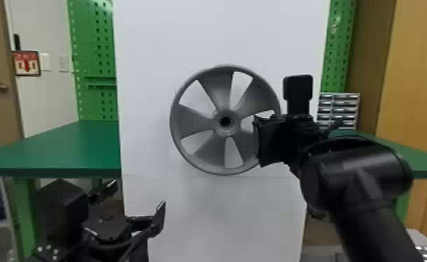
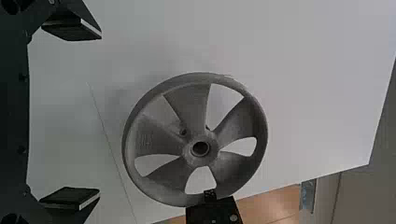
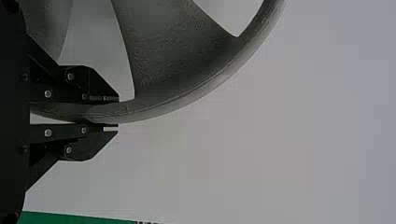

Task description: Hold the wheel and insert it

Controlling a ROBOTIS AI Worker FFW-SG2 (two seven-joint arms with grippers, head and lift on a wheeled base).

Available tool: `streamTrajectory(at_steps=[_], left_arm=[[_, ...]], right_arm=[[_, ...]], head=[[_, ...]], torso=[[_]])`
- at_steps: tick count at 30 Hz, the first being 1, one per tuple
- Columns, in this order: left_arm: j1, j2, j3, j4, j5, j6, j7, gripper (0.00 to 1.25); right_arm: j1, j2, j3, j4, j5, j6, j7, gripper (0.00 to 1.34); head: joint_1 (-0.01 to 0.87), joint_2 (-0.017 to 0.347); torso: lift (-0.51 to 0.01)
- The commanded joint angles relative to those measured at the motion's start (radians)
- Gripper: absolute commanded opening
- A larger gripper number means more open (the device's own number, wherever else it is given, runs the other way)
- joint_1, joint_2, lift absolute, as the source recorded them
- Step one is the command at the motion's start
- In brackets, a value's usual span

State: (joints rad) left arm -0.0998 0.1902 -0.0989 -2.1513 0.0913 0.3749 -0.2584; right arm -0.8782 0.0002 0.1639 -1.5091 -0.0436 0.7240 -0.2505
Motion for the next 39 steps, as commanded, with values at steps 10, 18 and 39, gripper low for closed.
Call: streamTrajectory(at_steps=[10, 18, 39], left_arm=[[-0.006, 0.003, -0.004, 0.007, 0.007, -0.008, 0.001, 1.15], [-0.006, 0.005, -0.010, 0.008, 0.007, -0.008, -0.001, 1.15], [-0.006, 0.005, -0.012, 0.010, 0.007, -0.008, 0.001, 1.15]], right_arm=[[-0.011, 0.001, -0.020, 0.070, 0.021, -0.044, -0.012, 0.12], [-0.030, 0.001, -0.047, 0.115, 0.021, -0.061, -0.016, 0.12], [-0.051, 0.001, -0.052, 0.164, 0.010, -0.080, -0.024, 0.12]], head=[[0.210, 0.009], [0.210, 0.009], [0.210, 0.009]], torso=[[-0.442], [-0.442], [-0.442]])
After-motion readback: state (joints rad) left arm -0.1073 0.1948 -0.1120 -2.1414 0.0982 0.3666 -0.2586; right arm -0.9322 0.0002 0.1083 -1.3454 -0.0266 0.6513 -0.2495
